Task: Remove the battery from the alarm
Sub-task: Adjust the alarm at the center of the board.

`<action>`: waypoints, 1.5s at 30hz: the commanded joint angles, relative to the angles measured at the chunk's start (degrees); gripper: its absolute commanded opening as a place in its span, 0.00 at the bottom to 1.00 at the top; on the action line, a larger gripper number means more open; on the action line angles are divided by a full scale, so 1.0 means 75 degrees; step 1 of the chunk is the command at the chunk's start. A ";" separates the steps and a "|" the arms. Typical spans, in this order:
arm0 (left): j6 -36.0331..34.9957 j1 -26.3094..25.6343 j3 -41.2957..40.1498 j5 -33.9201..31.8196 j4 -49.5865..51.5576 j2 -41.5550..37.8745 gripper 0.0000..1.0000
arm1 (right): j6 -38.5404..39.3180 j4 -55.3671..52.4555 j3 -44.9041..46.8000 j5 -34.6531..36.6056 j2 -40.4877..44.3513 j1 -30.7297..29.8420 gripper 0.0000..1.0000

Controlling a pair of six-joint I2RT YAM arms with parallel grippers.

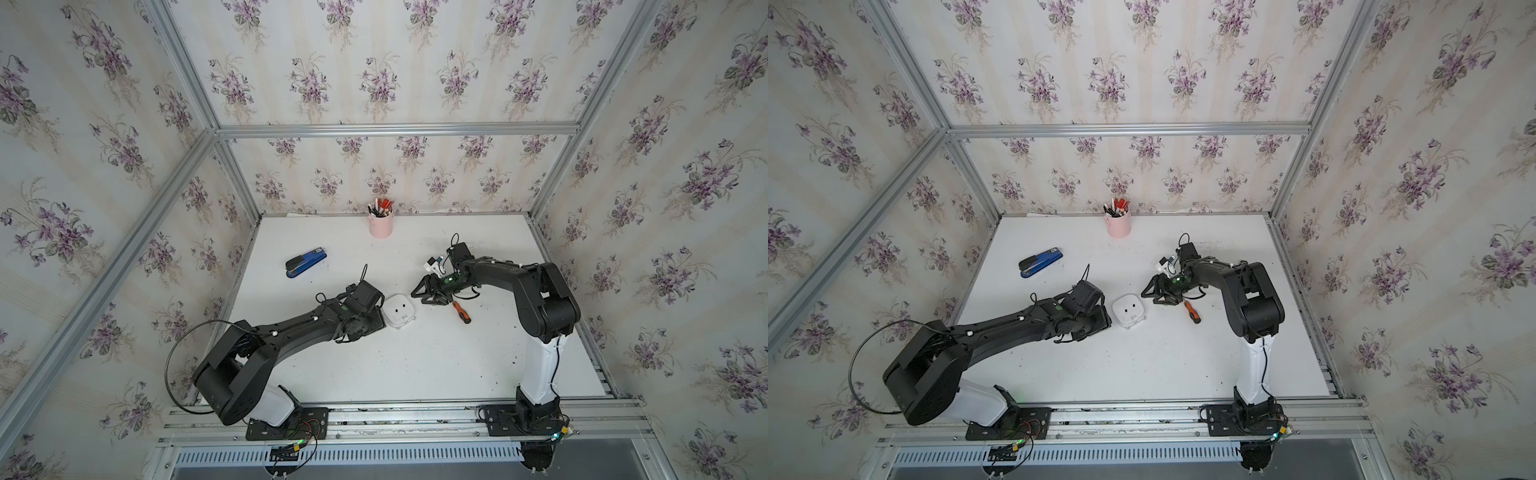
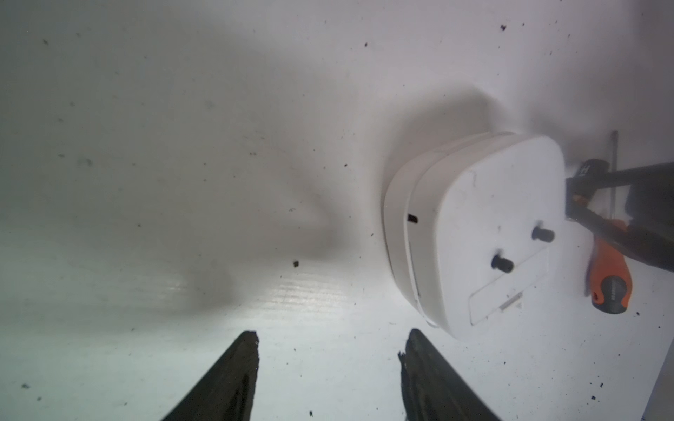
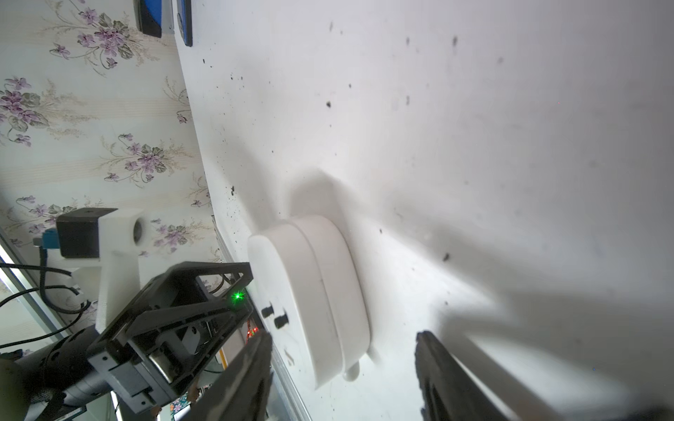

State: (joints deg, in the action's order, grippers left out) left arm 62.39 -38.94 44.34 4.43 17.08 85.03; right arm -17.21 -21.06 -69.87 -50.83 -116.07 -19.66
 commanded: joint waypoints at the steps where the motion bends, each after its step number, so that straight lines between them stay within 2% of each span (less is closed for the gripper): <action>1: 0.0387 0.0035 -0.0302 0.0458 -0.1217 0.0012 0.68 | 0.0443 -0.0235 -0.0141 -0.0144 -0.0209 -0.0004 0.66; 6: 0.1067 0.0026 -0.1109 0.0515 -0.2898 -0.0011 0.70 | 0.0438 -0.0047 0.0057 -0.0258 -0.0281 -0.0027 0.66; 15: 0.1590 0.0036 -0.1896 0.0288 -0.4781 0.0121 0.73 | 0.0380 0.0193 0.0193 -0.0493 -0.0450 -0.0225 0.66; 27: 0.1876 -0.0064 -0.1998 0.0306 -0.5499 0.0908 0.77 | -0.0094 0.0674 0.0421 -0.0768 -0.0485 -0.0496 0.66; 45: 0.2289 -0.0219 -0.2122 0.0236 -0.6712 0.1033 0.77 | -0.0353 0.0886 0.0425 -0.1159 -0.0567 -0.0542 0.64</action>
State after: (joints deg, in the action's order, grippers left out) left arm 78.13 -40.27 28.82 5.30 -32.80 92.12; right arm -19.53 -13.85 -66.96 -61.21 -119.72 -23.53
